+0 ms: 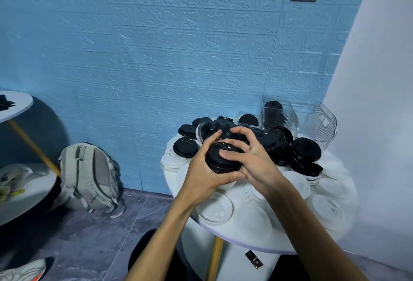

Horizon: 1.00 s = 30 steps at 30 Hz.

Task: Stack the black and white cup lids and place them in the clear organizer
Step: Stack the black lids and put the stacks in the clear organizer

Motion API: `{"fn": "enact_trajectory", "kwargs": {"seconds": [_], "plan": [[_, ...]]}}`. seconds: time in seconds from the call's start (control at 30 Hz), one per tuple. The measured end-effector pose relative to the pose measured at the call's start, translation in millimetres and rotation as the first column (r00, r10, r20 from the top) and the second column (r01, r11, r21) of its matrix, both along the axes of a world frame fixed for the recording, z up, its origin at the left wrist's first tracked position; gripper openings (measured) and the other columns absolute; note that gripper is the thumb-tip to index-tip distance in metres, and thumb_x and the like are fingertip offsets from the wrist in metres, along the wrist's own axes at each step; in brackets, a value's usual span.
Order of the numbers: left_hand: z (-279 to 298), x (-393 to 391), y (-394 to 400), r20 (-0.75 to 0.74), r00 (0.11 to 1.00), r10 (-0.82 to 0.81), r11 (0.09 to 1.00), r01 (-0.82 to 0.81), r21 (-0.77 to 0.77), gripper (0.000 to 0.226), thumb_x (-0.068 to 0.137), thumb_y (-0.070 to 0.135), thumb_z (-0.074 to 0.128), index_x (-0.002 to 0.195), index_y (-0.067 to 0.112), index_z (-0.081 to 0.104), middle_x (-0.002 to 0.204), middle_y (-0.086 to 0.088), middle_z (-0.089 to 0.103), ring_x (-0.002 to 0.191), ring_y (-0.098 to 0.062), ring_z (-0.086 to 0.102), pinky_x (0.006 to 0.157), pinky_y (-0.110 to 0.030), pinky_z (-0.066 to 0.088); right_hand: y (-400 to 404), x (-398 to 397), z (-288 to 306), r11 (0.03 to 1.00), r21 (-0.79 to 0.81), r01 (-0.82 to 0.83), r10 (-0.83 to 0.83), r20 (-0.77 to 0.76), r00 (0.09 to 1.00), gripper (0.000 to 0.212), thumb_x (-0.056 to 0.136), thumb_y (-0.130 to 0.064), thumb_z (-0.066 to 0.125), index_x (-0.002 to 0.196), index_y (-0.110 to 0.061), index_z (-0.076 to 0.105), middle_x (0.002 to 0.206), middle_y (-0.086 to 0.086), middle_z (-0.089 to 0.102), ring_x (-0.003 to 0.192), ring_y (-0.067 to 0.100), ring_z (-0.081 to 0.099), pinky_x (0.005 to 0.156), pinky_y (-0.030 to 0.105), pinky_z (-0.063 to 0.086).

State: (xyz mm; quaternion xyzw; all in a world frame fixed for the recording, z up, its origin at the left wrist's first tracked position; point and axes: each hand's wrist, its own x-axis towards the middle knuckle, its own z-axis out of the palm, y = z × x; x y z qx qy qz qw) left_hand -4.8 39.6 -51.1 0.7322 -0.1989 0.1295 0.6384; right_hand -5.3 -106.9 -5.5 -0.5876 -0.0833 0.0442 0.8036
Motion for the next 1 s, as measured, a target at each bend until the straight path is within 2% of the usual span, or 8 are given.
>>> {"fn": "enact_trajectory", "kwargs": {"seconds": [0.17, 0.3, 0.43, 0.57, 0.67, 0.83, 0.9, 1.0], "plan": [[-2, -1, 7, -0.001, 0.999, 0.037, 0.998, -0.037, -0.044, 0.111, 0.051, 0.021, 0.100, 0.147, 0.032, 0.046, 0.131, 0.011, 0.067, 0.124, -0.014, 0.064, 0.108, -0.043, 0.051, 10, 2, -1, 0.999, 0.022, -0.025, 0.026, -0.029, 0.999, 0.073, 0.077, 0.016, 0.075, 0.129, -0.029, 0.050, 0.124, 0.014, 0.065, 0.107, 0.037, 0.071, 0.068, 0.038, 0.062], [-1, -4, 12, 0.123, 0.976, 0.181, 0.982, -0.187, 0.040, 0.097, 0.052, 0.040, 0.098, 0.138, 0.045, 0.053, 0.134, 0.017, 0.061, 0.129, -0.006, 0.055, 0.111, -0.034, 0.045, 17, 6, -2, 0.999, -0.024, -0.037, 0.036, -0.022, 0.999, 0.079, 0.075, 0.016, 0.077, 0.130, -0.033, 0.048, 0.130, 0.014, 0.061, 0.098, 0.029, 0.072, 0.073, 0.039, 0.062], [2, -1, 15, 0.109, 0.986, 0.129, 0.988, -0.138, 0.071, 0.107, 0.053, 0.038, 0.098, 0.147, 0.039, 0.048, 0.141, 0.016, 0.057, 0.134, -0.009, 0.053, 0.113, -0.042, 0.045, 21, 5, -1, 0.998, -0.062, -0.019, 0.020, 0.007, 1.000, 0.078, 0.076, 0.017, 0.075, 0.129, -0.033, 0.045, 0.124, 0.010, 0.065, 0.097, 0.026, 0.074, 0.074, 0.036, 0.061], [10, -2, 14, 0.197, 0.966, 0.170, 0.971, -0.198, 0.135, 0.106, 0.058, 0.027, 0.099, 0.149, 0.034, 0.047, 0.150, 0.010, 0.048, 0.142, -0.005, 0.041, 0.117, -0.031, 0.038, 24, 6, 2, 0.998, -0.059, -0.034, 0.033, -0.019, 0.999, 0.078, 0.078, 0.017, 0.073, 0.132, -0.030, 0.043, 0.110, 0.005, 0.071, 0.096, 0.022, 0.074, 0.082, 0.036, 0.061], [10, -5, 15, 0.215, 0.953, 0.212, 0.960, -0.244, 0.140, 0.091, 0.063, 0.022, 0.096, 0.144, 0.032, 0.055, 0.135, 0.015, 0.060, 0.128, 0.000, 0.054, 0.109, -0.028, 0.045, 25, 8, 3, 0.995, -0.066, -0.079, 0.076, -0.049, 0.996, 0.079, 0.080, 0.017, 0.073, 0.134, -0.030, 0.041, 0.104, 0.005, 0.074, 0.101, 0.022, 0.073, 0.086, 0.038, 0.060], [4, -3, 18, 0.147, 0.959, 0.243, 0.965, -0.254, 0.063, 0.084, 0.062, 0.028, 0.092, 0.139, 0.036, 0.058, 0.122, 0.018, 0.069, 0.117, -0.003, 0.064, 0.104, -0.037, 0.052, 23, 5, 6, 0.987, -0.019, -0.163, 0.159, -0.136, 0.978, 0.075, 0.087, 0.014, 0.066, 0.141, -0.026, 0.033, 0.102, 0.006, 0.078, 0.096, 0.022, 0.074, 0.080, 0.037, 0.063], [3, -3, 18, 0.171, 0.956, 0.239, 0.963, -0.256, 0.083, 0.087, 0.062, 0.027, 0.093, 0.140, 0.036, 0.057, 0.126, 0.017, 0.066, 0.120, -0.003, 0.062, 0.105, -0.035, 0.050, 22, 3, 6, 0.986, -0.005, -0.167, 0.164, -0.146, 0.976, 0.074, 0.088, 0.017, 0.063, 0.143, -0.024, 0.033, 0.094, 0.006, 0.078, 0.090, 0.020, 0.074, 0.075, 0.035, 0.063], [4, -2, 18, 0.279, 0.928, 0.245, 0.944, -0.294, 0.147, 0.093, 0.062, 0.025, 0.097, 0.144, 0.031, 0.055, 0.141, 0.012, 0.053, 0.135, -0.006, 0.049, 0.111, -0.023, 0.041, 22, 4, 5, 0.988, 0.008, -0.151, 0.151, -0.141, 0.979, 0.076, 0.087, 0.019, 0.061, 0.143, -0.023, 0.032, 0.092, 0.005, 0.078, 0.094, 0.021, 0.072, 0.083, 0.036, 0.060]]}}
